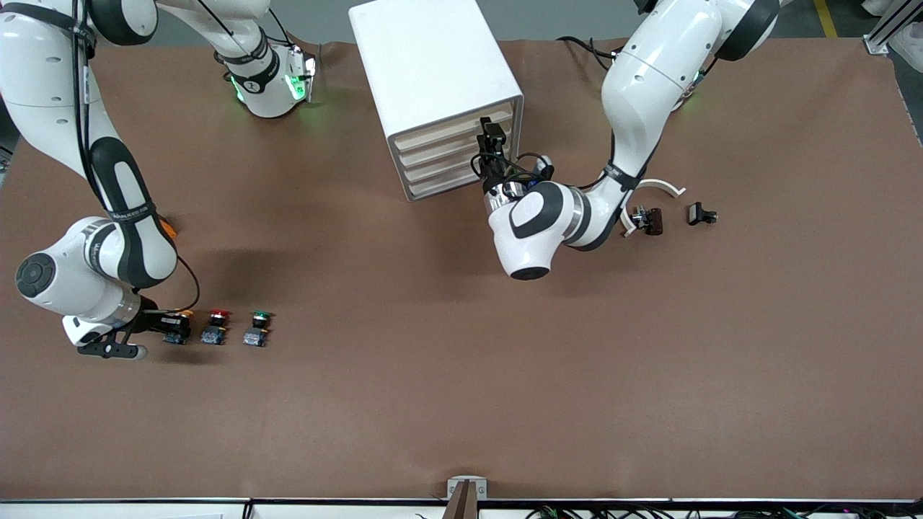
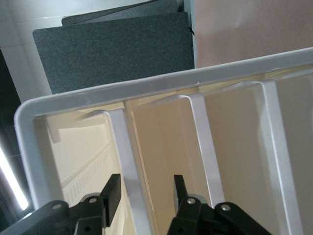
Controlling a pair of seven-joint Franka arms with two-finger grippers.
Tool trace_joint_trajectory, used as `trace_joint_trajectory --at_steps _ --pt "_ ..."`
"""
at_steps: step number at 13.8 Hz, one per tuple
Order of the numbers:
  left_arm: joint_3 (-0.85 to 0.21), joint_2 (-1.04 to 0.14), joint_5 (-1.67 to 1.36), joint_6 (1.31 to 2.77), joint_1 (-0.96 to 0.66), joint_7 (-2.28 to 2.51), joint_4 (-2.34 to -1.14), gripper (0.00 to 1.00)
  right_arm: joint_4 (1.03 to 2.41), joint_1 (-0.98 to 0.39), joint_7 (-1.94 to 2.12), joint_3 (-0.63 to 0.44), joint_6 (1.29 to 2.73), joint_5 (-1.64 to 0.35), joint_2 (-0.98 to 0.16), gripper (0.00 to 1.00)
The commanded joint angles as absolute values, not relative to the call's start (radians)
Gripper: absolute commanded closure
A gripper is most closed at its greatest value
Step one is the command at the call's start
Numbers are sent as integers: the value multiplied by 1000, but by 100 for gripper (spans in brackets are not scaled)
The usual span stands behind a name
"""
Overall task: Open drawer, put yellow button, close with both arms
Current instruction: 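Pull the drawer open with the left gripper while the right gripper lifts the button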
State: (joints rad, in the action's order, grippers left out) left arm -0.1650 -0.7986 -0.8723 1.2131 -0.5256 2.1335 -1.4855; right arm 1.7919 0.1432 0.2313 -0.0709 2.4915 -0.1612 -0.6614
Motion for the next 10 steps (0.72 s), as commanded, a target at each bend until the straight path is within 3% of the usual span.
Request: trace_joint_trajectory --at_steps 1,3,5,10 --pt "-164 -801 -903 1192 -546 2157 -1496 68 1776 149 238 -63 2358 -184 -583 100" --pt "-164 -801 -905 1190 -549 2157 -1496 84 1764 141 194 -63 2231 -181 -513 100" --pt "-164 -799 -905 1181 -549 2158 -1494 94 1749 108 138 -63 2099 -178 -444 100" --pt "-164 -793 -907 1177 -526 2157 -1491 94 1746 -7 -70 -60 1950 -179 -309 100"
